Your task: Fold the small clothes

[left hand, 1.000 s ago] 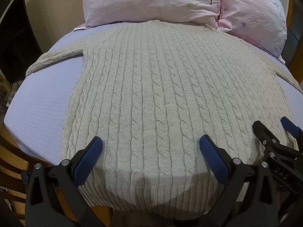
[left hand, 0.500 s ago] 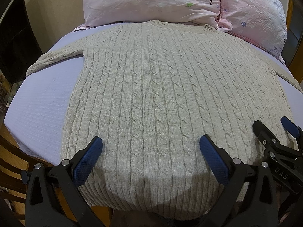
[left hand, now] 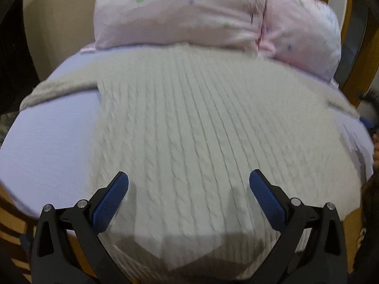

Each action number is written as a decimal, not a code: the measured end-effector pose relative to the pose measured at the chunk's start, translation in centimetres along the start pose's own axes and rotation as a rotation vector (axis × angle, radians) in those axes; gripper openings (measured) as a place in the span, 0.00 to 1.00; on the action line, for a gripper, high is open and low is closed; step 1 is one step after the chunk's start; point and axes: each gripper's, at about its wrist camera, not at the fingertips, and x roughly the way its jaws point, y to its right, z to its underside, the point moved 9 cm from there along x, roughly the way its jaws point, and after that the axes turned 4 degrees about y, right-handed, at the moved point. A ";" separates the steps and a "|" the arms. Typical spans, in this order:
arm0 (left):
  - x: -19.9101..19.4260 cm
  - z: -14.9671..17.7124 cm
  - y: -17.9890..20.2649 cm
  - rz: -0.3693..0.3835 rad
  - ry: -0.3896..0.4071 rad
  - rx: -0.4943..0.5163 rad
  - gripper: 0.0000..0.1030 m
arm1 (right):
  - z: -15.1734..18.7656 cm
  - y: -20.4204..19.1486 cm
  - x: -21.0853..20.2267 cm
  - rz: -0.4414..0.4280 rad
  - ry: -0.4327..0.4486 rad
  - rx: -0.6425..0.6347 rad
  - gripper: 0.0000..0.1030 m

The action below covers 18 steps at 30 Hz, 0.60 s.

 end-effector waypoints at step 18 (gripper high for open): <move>-1.4 -6.9 -21.2 -0.183 0.299 -0.425 0.99 | -12.9 8.9 9.1 0.158 0.114 0.292 0.07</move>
